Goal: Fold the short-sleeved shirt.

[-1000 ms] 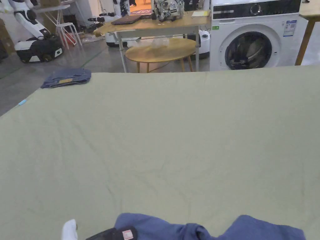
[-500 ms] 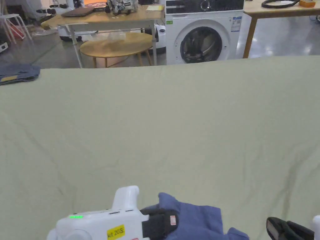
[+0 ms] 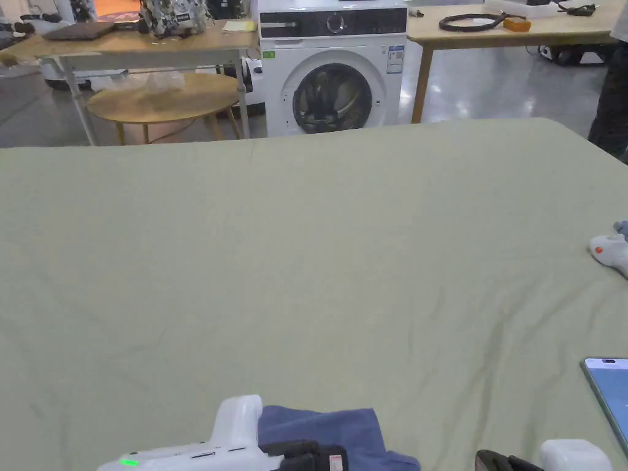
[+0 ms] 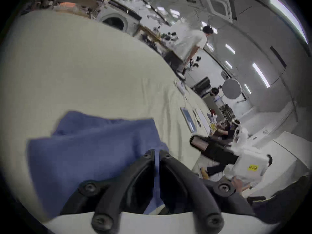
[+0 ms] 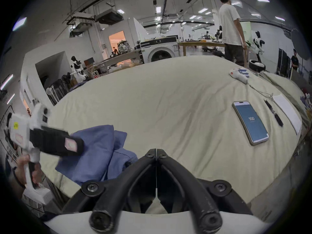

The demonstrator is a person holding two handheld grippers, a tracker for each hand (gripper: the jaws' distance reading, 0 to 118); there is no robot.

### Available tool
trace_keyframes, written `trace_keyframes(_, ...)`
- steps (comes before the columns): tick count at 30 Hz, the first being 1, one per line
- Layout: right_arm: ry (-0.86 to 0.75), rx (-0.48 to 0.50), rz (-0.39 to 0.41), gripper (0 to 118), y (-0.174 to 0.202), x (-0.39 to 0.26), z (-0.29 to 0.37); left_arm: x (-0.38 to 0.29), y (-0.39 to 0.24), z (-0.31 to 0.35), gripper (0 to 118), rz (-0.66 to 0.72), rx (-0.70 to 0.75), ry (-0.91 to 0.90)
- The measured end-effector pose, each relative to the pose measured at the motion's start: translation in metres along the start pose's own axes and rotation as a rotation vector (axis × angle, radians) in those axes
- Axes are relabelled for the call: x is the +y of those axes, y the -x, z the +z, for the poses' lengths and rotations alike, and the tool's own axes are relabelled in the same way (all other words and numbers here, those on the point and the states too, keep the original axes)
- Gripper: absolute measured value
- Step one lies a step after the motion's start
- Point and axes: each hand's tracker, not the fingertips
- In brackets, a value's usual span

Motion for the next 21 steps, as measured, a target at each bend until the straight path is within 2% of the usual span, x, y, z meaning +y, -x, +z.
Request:
trace_keyframes(2,0.005,0.005,-0.020,0,-0.002,-0.001,0.001,-0.010,-0.001,-0.030,0,-0.030,-0.011,0.087)
trace_keyframes(5,0.019,0.004,-0.018,0,0.001,-0.004,0.004,-0.024,-0.003,-0.063,0,-0.133,0.120,0.200)
trace_keyframes(7,0.035,0.008,-0.014,0,0.007,-0.006,0.004,-0.026,-0.007,-0.055,0,-0.129,0.093,0.154)
trace_keyframes(9,0.060,0.052,-0.004,0,0.016,-0.011,-0.002,-0.022,-0.007,-0.046,1,-0.092,0.081,0.132)
trace_keyframes(10,0.071,0.067,0.007,0,0.022,-0.013,-0.006,-0.021,-0.007,-0.042,11,-0.077,0.082,0.122)
trace_keyframes(11,0.086,0.086,0.027,0,0.030,-0.013,-0.013,-0.020,-0.006,-0.035,11,-0.069,0.085,0.107)
trace_keyframes(12,0.098,0.123,0.053,0,0.038,-0.013,-0.017,-0.020,-0.004,-0.024,16,-0.069,0.073,0.067)
trace_keyframes(13,0.105,0.160,0.076,0,0.046,-0.013,-0.020,-0.021,-0.005,-0.010,27,-0.083,0.059,0.019)
trace_keyframes(15,0.140,0.236,0.099,0,0.062,-0.012,-0.032,-0.024,-0.004,0.021,63,-0.086,0.079,-0.060)
trace_keyframes(16,0.169,0.270,0.114,0,0.069,-0.011,-0.039,-0.027,-0.001,0.037,66,-0.083,0.115,-0.104)
trace_keyframes(17,0.202,0.263,0.141,0,0.077,-0.011,-0.049,-0.030,0.003,0.052,66,-0.077,0.153,-0.143)
trace_keyframes(20,0.299,0.150,0.253,0,0.092,-0.017,-0.075,-0.029,0.015,0.088,66,-0.020,0.175,-0.186)
trace_keyframes(21,0.296,0.154,0.264,0,0.093,-0.016,-0.076,-0.031,0.022,0.096,66,0.011,0.177,-0.201)
